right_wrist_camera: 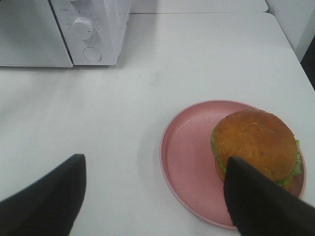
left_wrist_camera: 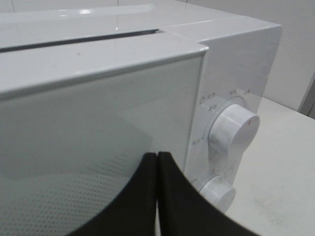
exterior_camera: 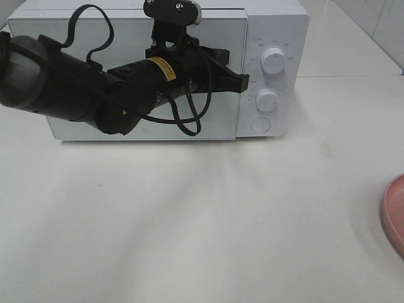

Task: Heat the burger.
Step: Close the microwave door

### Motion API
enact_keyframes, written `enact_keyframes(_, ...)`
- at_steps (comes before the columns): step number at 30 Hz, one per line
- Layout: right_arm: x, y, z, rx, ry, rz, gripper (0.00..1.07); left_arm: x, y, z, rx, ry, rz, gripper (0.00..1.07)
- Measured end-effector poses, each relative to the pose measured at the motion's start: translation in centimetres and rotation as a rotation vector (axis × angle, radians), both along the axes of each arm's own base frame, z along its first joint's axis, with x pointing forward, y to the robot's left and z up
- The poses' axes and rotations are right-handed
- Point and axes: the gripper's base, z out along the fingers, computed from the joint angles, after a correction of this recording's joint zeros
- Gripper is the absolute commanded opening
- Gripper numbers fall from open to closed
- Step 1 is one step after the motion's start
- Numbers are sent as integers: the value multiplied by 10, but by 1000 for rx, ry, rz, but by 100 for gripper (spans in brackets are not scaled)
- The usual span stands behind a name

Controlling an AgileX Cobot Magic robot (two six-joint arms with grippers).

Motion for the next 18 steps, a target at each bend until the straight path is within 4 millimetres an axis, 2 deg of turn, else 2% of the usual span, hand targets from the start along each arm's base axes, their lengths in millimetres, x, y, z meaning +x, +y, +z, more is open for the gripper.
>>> enact_keyframes(8,0,0,0,0,0,0,75,10,-1,0,8,-4,8,0)
enact_keyframes(18,0,0,0,0,0,0,75,8,0,7,77,29,-21,0)
